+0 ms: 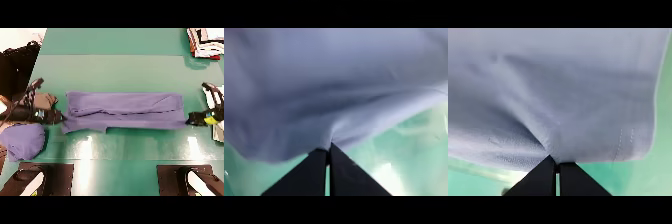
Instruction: Fold the shirts.
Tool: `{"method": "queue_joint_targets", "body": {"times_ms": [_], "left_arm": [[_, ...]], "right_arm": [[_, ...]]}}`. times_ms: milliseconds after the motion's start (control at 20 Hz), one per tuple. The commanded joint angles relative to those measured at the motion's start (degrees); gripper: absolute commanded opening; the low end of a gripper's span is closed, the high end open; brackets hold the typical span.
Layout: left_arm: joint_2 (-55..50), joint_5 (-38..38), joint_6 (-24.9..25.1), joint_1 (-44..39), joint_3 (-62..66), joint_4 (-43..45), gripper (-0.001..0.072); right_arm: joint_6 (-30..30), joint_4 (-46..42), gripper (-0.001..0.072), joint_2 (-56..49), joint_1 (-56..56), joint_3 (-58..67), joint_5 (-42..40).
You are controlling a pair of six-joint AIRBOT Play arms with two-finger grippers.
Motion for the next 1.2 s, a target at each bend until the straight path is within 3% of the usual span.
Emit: {"method": "queue_joint_targets", "body": {"times_ms": [0, 250, 500, 550, 600, 650, 750, 900, 1000, 1100, 1150], "left_arm": [[-12.1, 9.9, 2.3, 0.1, 7.5, 1.1, 0.0025], [-29.3, 14.9, 3.8, 0.1, 16.6, 1.0, 0.0025], [-34.6, 19.4, 3.8, 0.1, 18.5, 0.5, 0.0028], [-34.6, 20.1, 3.7, 0.1, 18.7, 0.4, 0.0155], [-34.6, 20.5, 3.7, 0.1, 19.1, 0.3, 0.0463], [-34.6, 20.2, 3.7, 0.1, 19.7, 0.3, 0.0575], [-34.5, 16.9, 3.7, 0.1, 22.4, 0.5, 0.0571], [-34.3, 9.4, 4.5, 0.1, 27.4, 0.4, 0.0274], [-34.3, 6.2, 5.3, 0.1, 28.9, -0.4, 0.0025], [-34.4, 5.5, 5.3, -0.1, 28.8, -1.3, 0.0026], [-34.4, 5.4, 5.3, -0.5, 28.8, -1.3, 0.0026]], "right_arm": [[0.1, -0.3, 0.0014, -11.3, 0.0, 9.5, -3.3], [0.1, 4.2, 0.0014, -26.0, 0.0, 21.7, -5.7], [0.1, 9.1, 0.0032, -36.9, 0.0, 32.1, -6.1], [0.1, 10.0, 0.0195, -38.6, 0.0, 33.9, -6.1], [0.1, 10.4, 0.0338, -40.0, 0.0, 35.5, -6.1], [0.1, 10.3, 0.037, -41.1, 0.0, 37.0, -6.1], [0.1, 10.3, 0.0369, -41.5, -1.0, 38.3, -5.5], [-1.3, 10.1, 0.0369, -39.6, -4.3, 37.9, -2.6], [-3.4, 10.2, 0.0369, -37.7, -7.5, 35.0, -0.6], [-5.7, 10.3, 0.0375, -36.4, -11.0, 30.2, 0.5], [-6.4, 10.3, 0.0473, -36.4, -12.6, 28.0, 0.5]]}}
